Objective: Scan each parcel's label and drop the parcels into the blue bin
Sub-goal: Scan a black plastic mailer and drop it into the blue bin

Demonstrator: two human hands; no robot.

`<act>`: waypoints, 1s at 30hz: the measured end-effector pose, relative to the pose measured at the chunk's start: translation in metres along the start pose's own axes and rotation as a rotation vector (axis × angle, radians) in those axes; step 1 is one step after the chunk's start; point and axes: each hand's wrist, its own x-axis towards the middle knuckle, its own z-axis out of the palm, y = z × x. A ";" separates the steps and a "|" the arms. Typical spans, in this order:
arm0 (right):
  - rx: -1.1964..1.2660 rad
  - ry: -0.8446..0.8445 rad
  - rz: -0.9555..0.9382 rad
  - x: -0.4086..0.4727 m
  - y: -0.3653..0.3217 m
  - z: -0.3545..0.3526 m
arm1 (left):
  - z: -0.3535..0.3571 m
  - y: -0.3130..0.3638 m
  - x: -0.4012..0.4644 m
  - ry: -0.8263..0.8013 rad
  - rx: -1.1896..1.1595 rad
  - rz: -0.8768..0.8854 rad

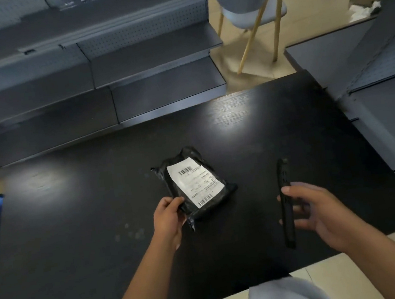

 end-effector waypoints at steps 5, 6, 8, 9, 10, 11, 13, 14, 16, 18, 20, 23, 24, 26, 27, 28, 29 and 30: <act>-0.085 -0.066 -0.002 -0.033 0.040 0.071 | -0.101 -0.014 -0.027 0.003 0.052 -0.031; -0.090 -0.081 -0.013 -0.037 0.048 0.083 | -0.118 -0.019 -0.031 0.003 0.114 -0.039; -0.070 -0.088 -0.025 -0.044 0.062 0.105 | -0.149 -0.029 -0.039 -0.014 0.265 -0.060; -0.056 -0.089 -0.028 -0.048 0.068 0.116 | -0.162 -0.032 -0.042 -0.036 0.338 -0.074; -0.050 -0.091 -0.034 -0.052 0.073 0.125 | -0.173 -0.035 -0.044 -0.070 0.417 -0.095; -0.053 -0.092 -0.038 -0.057 0.077 0.134 | -0.183 -0.035 -0.047 -0.121 0.516 -0.120; -0.063 -0.095 -0.050 -0.065 0.083 0.146 | -0.199 -0.026 -0.051 -0.258 0.776 -0.141; -0.063 -0.092 -0.055 -0.069 0.086 0.150 | -0.204 -0.018 -0.051 -0.325 0.928 -0.115; -0.058 -0.069 -0.069 -0.077 0.091 0.153 | -0.208 0.002 -0.047 -0.418 1.233 0.050; -0.055 -0.025 -0.084 -0.085 0.096 0.153 | -0.197 0.022 -0.041 -0.458 1.448 0.312; -0.073 0.028 -0.105 -0.093 0.101 0.151 | -0.174 0.035 -0.035 -0.482 1.607 0.573; -0.091 0.078 -0.145 -0.103 0.105 0.146 | -0.133 0.036 -0.015 -0.601 1.980 0.928; -0.094 0.092 -0.157 -0.105 0.106 0.144 | -0.123 0.034 -0.007 -0.671 2.114 0.993; -0.091 0.132 -0.176 -0.111 0.106 0.141 | -0.109 0.032 0.008 -0.873 2.353 1.086; -0.078 0.151 -0.184 -0.114 0.107 0.138 | -0.103 0.032 0.013 -0.989 2.442 1.116; -0.061 0.165 -0.192 -0.117 0.108 0.135 | -0.096 0.032 0.016 -1.079 2.509 1.118; -0.042 0.178 -0.198 -0.120 0.109 0.132 | -0.090 0.032 0.017 -1.136 2.553 1.107; -0.019 0.189 -0.206 -0.123 0.109 0.128 | -0.085 0.032 0.018 -1.168 2.581 1.098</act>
